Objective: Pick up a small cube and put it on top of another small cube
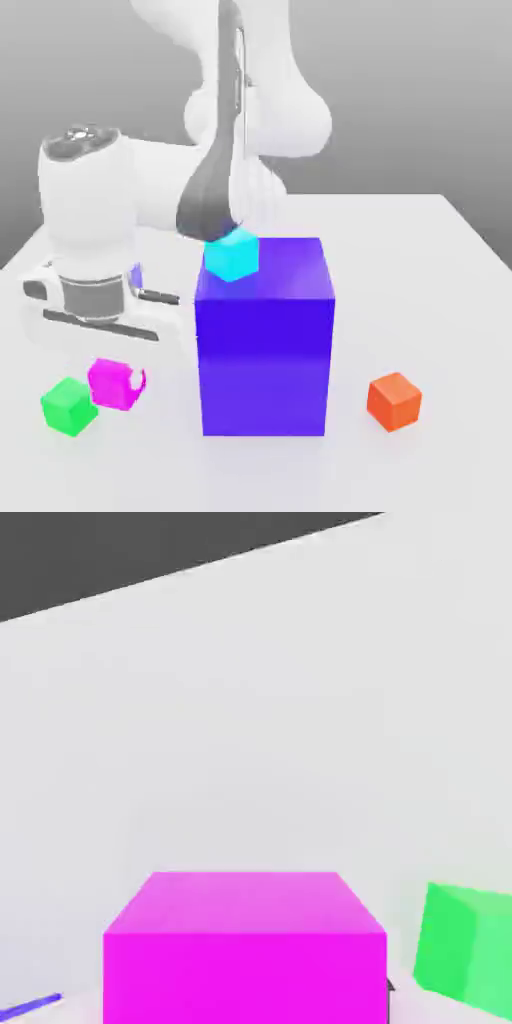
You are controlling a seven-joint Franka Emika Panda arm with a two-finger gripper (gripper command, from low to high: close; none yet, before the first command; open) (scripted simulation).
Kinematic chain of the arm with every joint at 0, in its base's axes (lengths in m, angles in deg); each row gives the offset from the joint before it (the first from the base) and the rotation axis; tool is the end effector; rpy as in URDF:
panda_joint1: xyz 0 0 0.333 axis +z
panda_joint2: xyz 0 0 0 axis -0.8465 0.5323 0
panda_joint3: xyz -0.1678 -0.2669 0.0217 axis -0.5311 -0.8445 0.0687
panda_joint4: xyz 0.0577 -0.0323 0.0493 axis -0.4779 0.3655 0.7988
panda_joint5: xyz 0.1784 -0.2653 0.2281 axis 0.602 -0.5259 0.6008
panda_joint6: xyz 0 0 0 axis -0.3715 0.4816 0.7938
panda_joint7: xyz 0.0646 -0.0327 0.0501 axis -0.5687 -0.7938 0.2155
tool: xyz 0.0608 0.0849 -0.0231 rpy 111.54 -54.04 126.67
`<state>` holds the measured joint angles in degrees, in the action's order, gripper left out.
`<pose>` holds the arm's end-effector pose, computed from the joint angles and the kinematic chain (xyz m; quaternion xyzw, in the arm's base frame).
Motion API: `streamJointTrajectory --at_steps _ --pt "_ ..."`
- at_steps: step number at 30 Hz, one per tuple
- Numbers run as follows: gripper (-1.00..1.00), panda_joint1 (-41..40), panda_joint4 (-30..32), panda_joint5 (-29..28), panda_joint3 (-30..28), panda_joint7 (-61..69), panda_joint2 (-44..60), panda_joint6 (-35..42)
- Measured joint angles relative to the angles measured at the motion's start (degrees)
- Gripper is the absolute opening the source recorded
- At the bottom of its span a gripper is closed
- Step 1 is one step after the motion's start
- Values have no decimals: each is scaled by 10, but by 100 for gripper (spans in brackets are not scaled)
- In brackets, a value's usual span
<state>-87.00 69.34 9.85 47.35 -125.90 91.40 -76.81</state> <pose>0.3560 -0.2510 0.2193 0.8027 -0.5964 -0.0008 0.0017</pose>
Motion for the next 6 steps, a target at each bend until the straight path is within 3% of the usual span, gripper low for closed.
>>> streamJointTrajectory --at_steps 3,4,6 --pt "-100 -13 -1 22 6 19 56 -55" --pt "100 -15 -1 25 8 22 66 -65" --pt "100 -15 -1 25 8 22 66 -65"
